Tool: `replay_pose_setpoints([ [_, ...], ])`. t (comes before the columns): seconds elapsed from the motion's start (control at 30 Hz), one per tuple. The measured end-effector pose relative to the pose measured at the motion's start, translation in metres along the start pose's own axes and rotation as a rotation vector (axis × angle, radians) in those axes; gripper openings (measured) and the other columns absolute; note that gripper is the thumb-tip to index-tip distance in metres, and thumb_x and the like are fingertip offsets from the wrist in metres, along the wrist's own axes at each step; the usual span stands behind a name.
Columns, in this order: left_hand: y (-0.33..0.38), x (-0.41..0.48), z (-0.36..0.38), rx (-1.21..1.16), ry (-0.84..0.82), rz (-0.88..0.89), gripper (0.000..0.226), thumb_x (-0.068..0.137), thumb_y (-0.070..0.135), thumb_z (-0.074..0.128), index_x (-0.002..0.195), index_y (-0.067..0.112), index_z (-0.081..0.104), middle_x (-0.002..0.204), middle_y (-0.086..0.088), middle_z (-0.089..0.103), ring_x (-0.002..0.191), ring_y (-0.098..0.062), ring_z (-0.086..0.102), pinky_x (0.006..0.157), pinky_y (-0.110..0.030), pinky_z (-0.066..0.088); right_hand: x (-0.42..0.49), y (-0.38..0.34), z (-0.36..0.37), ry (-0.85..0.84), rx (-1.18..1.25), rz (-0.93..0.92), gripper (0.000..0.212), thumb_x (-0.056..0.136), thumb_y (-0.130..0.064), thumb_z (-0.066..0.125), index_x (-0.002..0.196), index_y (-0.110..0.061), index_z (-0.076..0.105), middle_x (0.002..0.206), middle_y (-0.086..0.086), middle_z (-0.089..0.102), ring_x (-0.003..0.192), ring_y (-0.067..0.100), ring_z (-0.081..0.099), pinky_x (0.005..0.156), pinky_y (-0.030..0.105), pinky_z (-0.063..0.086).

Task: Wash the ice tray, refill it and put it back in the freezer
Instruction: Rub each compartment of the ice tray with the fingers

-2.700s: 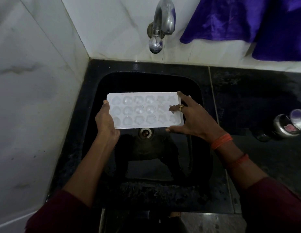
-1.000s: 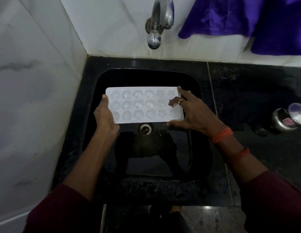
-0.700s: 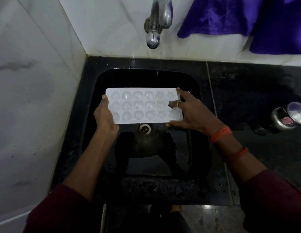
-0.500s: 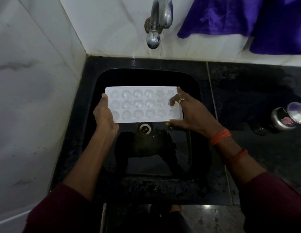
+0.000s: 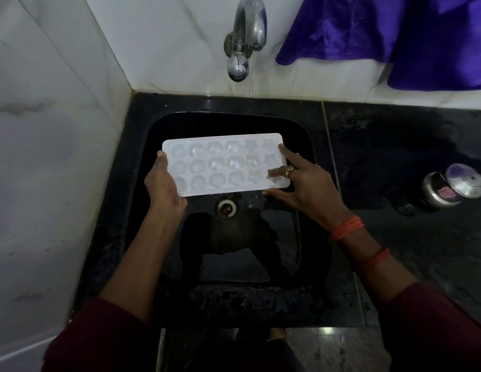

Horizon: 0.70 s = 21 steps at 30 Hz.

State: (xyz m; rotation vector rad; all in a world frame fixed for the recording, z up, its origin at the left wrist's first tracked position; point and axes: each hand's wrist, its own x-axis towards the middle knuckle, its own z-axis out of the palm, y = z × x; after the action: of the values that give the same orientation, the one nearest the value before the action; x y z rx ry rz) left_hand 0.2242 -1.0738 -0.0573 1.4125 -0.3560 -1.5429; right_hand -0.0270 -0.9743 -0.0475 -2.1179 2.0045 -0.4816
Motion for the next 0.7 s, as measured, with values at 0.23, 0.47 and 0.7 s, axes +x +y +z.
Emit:
replay_pose_setpoints([
  [0.23,0.0023,-0.0017,0.0025,0.016,0.007,0.010,0.040,0.105,0.044,0.053,0.118,0.011,0.072,0.105,-0.008,0.079,0.090,-0.028,0.078,0.063,-0.040,0.063,0.0007,0.0023,0.0036,-0.031,0.008,-0.008,0.048,0.078,-0.056,0.073,0.111,-0.021,0.076,0.155,0.008,0.044,0.129,0.033,0.056,0.094,0.052,0.054],
  [0.47,0.0028,-0.0005,0.0046,0.007,-0.006,0.008,0.040,0.105,0.043,0.053,0.120,0.011,0.072,0.104,-0.007,0.080,0.089,-0.027,0.078,0.062,-0.038,0.062,0.0013,-0.0018,-0.0026,0.000,0.002,0.006,0.039,0.078,-0.050,0.079,0.106,-0.024,0.071,0.158,0.002,0.037,0.129,0.025,0.055,0.096,0.051,0.049],
  [0.7,0.0028,0.0048,0.0048,0.037,-0.010,0.016,0.040,0.105,0.044,0.054,0.121,0.012,0.071,0.108,-0.008,0.079,0.093,-0.028,0.078,0.069,-0.044,0.064,0.0003,0.0068,0.0052,-0.018,-0.016,-0.034,0.043,0.082,-0.049,0.076,0.111,-0.018,0.076,0.160,0.005,0.035,0.129,0.030,0.055,0.093,0.051,0.055],
])
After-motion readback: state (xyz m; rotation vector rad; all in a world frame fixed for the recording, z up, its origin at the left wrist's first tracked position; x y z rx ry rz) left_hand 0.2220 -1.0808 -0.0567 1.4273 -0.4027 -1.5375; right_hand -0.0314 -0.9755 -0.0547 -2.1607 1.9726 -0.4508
